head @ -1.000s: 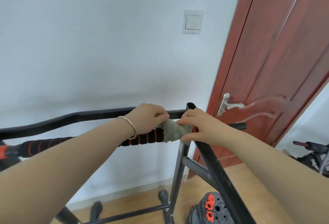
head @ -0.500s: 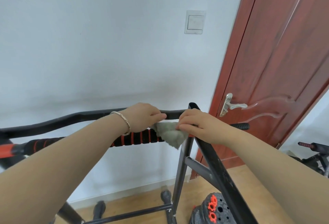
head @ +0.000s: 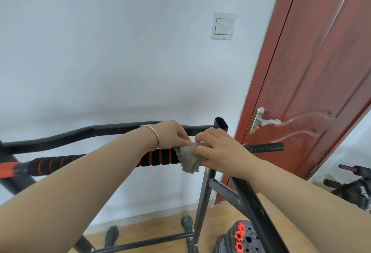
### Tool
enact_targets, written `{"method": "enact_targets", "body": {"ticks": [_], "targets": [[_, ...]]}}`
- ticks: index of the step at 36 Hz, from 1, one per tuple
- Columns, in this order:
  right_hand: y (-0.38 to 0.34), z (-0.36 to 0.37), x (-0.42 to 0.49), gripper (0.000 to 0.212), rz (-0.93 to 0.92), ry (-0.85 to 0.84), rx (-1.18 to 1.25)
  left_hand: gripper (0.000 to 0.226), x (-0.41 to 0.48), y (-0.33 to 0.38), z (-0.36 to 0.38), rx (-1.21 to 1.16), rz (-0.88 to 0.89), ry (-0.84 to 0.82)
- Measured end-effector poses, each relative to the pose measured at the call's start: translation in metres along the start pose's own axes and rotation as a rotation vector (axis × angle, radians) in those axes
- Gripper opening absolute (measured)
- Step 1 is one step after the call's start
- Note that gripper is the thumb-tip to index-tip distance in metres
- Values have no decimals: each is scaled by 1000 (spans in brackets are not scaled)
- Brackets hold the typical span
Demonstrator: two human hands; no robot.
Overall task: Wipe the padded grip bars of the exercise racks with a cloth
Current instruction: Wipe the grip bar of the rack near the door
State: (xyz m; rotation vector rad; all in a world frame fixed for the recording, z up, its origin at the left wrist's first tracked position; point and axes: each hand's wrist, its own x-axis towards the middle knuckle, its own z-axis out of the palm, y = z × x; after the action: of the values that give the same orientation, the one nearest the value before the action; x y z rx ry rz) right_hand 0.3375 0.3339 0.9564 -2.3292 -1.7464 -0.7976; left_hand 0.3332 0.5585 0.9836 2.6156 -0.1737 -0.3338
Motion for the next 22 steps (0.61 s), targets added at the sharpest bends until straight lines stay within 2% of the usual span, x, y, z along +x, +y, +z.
{"method": "enact_targets", "body": {"ticks": [8, 14, 16, 18, 20, 22], "targets": [[-4, -14, 3, 6, 339, 5, 367, 18, 6, 3, -2, -6, -4, 44], [-6, -29, 6, 14, 804, 34, 606, 16, 6, 1, -9, -20, -25, 105], [-10, -30, 6, 18, 985, 107, 833, 15, 4, 0, -11, -87, -11, 174], [-15, -31, 7, 19, 1148, 200, 1173, 14, 3, -1, -13, -177, 27, 247], [-18, -31, 9, 19, 1246, 254, 1434, 12, 2, -1, -15, -283, 60, 294], [-18, -31, 12, 20, 1307, 312, 1574, 10, 1, -1, -14, -409, 90, 316]]}}
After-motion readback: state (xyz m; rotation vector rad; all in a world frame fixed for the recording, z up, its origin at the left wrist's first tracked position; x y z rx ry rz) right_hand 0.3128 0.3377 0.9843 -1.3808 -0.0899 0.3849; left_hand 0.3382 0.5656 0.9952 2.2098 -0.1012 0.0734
